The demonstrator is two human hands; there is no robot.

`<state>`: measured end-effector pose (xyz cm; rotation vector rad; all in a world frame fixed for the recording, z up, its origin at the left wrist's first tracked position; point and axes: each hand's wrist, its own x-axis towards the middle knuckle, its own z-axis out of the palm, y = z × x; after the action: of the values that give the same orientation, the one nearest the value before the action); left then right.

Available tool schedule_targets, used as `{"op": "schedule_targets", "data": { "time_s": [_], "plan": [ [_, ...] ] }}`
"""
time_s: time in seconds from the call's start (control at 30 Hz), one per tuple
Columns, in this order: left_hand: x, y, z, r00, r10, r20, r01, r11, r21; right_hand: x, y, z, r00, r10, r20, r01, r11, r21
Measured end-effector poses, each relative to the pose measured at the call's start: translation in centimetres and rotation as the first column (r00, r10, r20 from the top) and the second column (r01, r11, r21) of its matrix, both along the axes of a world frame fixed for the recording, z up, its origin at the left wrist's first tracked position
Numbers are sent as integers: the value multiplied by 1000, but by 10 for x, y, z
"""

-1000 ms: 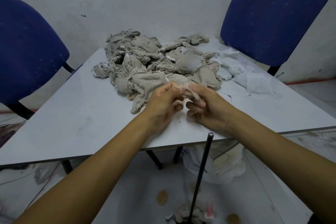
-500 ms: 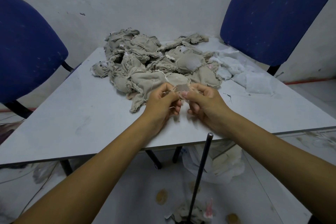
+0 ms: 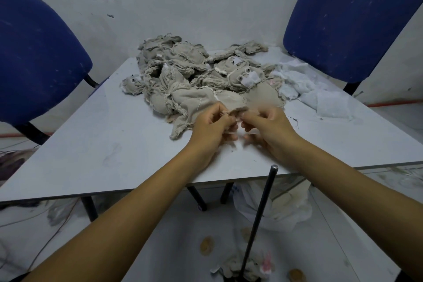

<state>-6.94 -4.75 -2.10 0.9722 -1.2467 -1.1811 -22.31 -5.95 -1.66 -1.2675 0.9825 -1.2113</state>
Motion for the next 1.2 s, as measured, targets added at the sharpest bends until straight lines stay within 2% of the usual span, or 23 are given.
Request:
{"op": "schedule_targets", "data": {
  "time_s": [0.07,0.13,0.3,0.37,0.43,0.5,0.53,0.57,0.6,0.63,0.67,0.7,0.73,0.77,0.8,0.83,0.87,0.9,1.0,1.17,1.2],
  "plan": [
    [-2,2,-1,995,-5,97,11,998,-58,4,1,-2,981,-162,-103,154,984,-84],
    [-2,2,0,992,-49,113,58,996,-73,6,3,-4,962,-232,-147,208,965,-160],
    [11,-5,11,951,-259,-166,285,945,158,2,5,-5,961,-156,-229,112,975,-193],
    [13,-7,10,955,-262,-139,284,942,179,4,6,-5,958,-93,-271,37,978,-204],
    [13,-6,8,957,-262,-121,277,952,131,4,7,-1,983,52,-176,-81,983,-162],
    [16,-4,8,921,-332,-201,360,925,123,-4,4,6,974,211,84,-207,977,-52],
    [21,-3,11,871,-436,-226,470,874,124,-11,1,9,957,218,190,-219,976,-16],
    [25,-2,14,818,-542,-192,568,812,131,-16,-2,11,961,165,222,-171,985,8],
    [28,-2,16,798,-595,-95,602,785,144,-20,-6,10,979,80,185,-84,996,17],
    [28,-3,15,819,-573,29,564,813,145,-22,-8,8,995,-18,102,17,1000,13],
    [26,-4,14,870,-463,168,449,886,112,-20,-9,6,995,-96,8,96,995,4],
    [22,-3,11,913,-268,307,274,961,25,-17,-9,3,988,-136,-77,135,991,-22],
    [17,-3,7,900,-52,432,102,990,-94,-14,-8,-1,975,-147,-168,137,988,-71],
    [12,-2,2,817,134,560,-9,975,-220,-12,-7,-4,951,-149,-271,116,984,-134],
    [7,-3,-3,677,267,685,-44,945,-325,-11,-6,-7,915,-156,-373,88,977,-192],
    [4,-3,-7,537,329,777,-28,927,-374,-10,-5,-9,876,-168,-451,64,969,-238],
    [3,-3,-10,452,344,823,-9,924,-381,-10,-5,-9,847,-181,-500,47,962,-269],
    [3,-4,-10,424,333,842,-6,931,-365,-9,-4,-8,829,-193,-525,38,956,-290],
    [6,-8,-9,472,341,813,-12,925,-381,-6,-4,-6,788,-219,-576,27,946,-323],
    [5,-10,-10,488,367,792,-4,908,-418,-6,-1,-6,753,-234,-615,-41,916,-399],
    [6,-10,-9,523,359,773,-9,909,-416,-6,-1,-6,752,-226,-620,-67,909,-412]
  ]
}}
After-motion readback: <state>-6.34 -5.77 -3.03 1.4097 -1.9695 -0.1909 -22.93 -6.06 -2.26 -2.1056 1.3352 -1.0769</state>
